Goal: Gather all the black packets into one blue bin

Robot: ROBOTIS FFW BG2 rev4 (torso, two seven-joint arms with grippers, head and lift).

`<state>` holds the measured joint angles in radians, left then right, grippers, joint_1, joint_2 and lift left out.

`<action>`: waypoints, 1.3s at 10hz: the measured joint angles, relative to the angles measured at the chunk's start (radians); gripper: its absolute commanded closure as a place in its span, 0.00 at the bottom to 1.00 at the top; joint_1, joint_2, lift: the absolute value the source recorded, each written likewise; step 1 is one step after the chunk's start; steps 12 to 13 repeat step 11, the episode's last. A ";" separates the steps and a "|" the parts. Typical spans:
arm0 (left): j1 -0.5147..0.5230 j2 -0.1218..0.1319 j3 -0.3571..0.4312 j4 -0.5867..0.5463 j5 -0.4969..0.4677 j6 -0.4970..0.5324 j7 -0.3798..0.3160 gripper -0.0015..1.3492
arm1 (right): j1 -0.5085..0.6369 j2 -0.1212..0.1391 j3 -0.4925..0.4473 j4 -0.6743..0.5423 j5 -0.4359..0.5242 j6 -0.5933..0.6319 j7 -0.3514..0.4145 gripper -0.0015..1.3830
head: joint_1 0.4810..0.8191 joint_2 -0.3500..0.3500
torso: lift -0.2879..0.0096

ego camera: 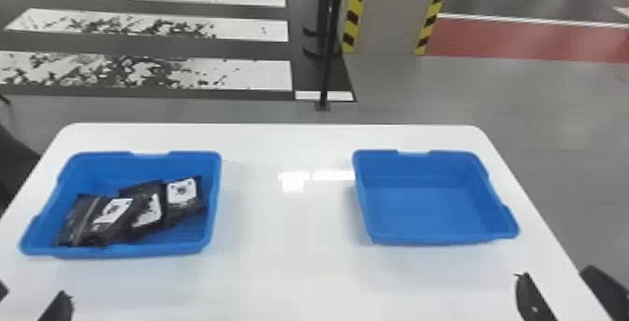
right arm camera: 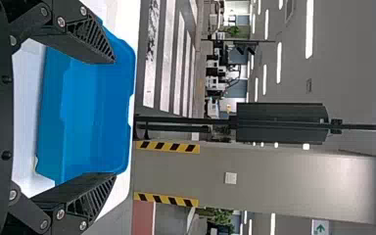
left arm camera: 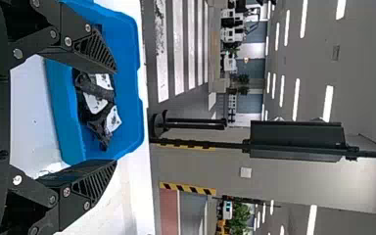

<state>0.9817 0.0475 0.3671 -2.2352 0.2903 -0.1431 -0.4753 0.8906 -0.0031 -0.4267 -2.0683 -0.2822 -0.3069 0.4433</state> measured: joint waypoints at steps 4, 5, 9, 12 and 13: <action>-0.016 -0.002 0.000 0.013 -0.001 -0.004 -0.003 0.31 | 0.009 0.000 0.001 -0.014 -0.006 0.000 0.000 0.16 | 0.63 0.35 | 0.60; -0.020 -0.002 -0.002 0.017 0.000 -0.006 -0.003 0.31 | 0.007 0.000 0.001 -0.013 -0.008 0.000 0.000 0.16 | 0.63 0.34 | 0.60; -0.028 0.003 -0.013 0.020 0.004 -0.007 -0.003 0.31 | -0.004 0.000 0.002 -0.008 -0.007 0.000 0.000 0.16 | 0.63 0.33 | 0.60; -0.033 0.006 -0.018 0.024 0.006 -0.008 -0.004 0.31 | -0.012 0.000 0.002 -0.006 -0.008 0.000 0.000 0.16 | 0.63 0.33 | 0.60; -0.033 0.006 -0.018 0.024 0.006 -0.008 -0.004 0.31 | -0.012 0.000 0.002 -0.006 -0.008 0.000 0.000 0.16 | 0.63 0.33 | 0.60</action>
